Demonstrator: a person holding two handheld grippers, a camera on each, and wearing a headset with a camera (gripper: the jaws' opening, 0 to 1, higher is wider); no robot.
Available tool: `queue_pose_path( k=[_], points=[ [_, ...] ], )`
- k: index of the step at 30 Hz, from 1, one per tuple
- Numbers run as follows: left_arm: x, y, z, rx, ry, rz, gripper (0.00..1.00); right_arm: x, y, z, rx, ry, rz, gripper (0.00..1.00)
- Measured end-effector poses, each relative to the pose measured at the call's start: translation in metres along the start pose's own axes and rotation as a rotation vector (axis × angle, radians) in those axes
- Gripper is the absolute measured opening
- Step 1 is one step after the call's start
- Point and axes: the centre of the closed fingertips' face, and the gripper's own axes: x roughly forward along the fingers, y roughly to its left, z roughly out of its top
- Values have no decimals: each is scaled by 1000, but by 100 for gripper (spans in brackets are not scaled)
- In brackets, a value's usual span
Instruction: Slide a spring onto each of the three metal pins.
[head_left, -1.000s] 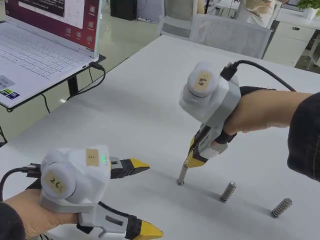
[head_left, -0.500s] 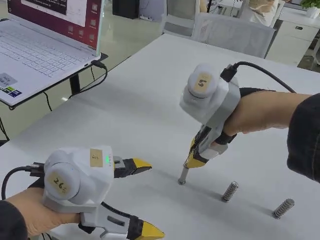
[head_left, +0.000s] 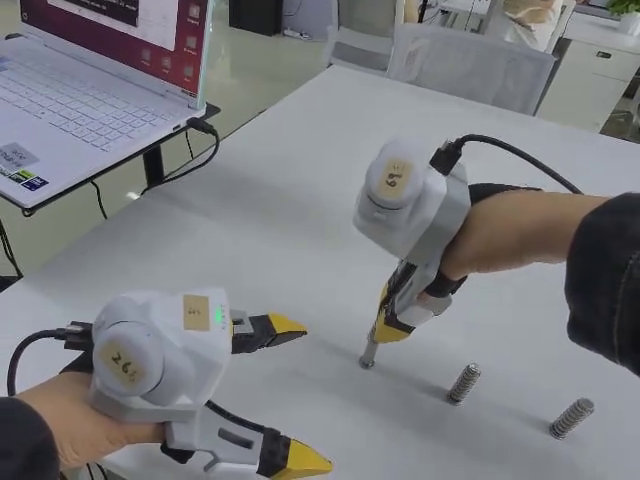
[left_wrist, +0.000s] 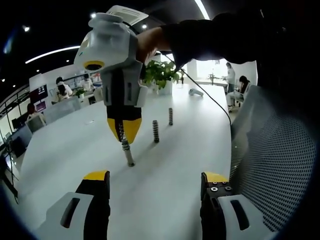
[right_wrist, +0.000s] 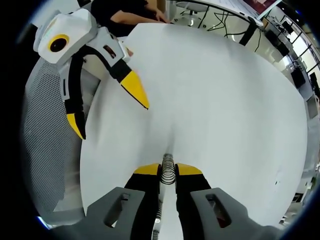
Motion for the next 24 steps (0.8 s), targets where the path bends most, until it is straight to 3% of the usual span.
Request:
queue_pose_path(
  k=[24],
  points=[
    [1, 1, 1, -11, -10, -2, 70, 29, 10, -6, 20, 36, 45, 9]
  ],
)
